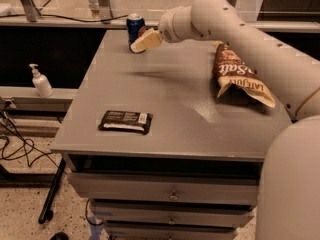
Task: Pick pepsi can
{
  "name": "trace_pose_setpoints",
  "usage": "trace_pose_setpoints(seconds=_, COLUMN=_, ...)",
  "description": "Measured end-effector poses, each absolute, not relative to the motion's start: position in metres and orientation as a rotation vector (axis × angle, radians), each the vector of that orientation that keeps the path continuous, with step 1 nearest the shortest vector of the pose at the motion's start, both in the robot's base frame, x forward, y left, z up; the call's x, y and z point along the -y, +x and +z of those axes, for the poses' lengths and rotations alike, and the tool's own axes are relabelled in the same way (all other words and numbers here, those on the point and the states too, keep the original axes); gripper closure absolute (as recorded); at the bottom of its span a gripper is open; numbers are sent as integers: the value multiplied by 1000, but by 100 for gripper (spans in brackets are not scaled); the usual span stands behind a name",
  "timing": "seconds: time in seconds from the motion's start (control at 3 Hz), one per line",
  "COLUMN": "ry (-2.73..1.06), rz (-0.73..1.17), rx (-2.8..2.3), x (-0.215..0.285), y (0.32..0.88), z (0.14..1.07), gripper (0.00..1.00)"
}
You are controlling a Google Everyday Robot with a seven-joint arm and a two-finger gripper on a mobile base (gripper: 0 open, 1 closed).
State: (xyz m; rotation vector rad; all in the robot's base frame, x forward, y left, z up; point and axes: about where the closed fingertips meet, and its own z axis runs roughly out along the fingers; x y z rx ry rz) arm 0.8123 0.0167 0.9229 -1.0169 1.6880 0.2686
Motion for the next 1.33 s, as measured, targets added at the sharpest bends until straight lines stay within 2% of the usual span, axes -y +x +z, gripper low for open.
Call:
trace_pose_setpoints(seconds=0.67, ry=-903, rz=367, rx=-1700, x=-49, y=873, z=897, gripper=0)
trace_pose_setpoints(seconds=1.0, ry=-875, rz=412, rx=-1689, x=-67, y=891, z=896, gripper=17)
trace_pose_setpoints(seconds=1.33, ry=-869, rz=442, rx=-1677, x=-78, y=900, z=897, gripper=40)
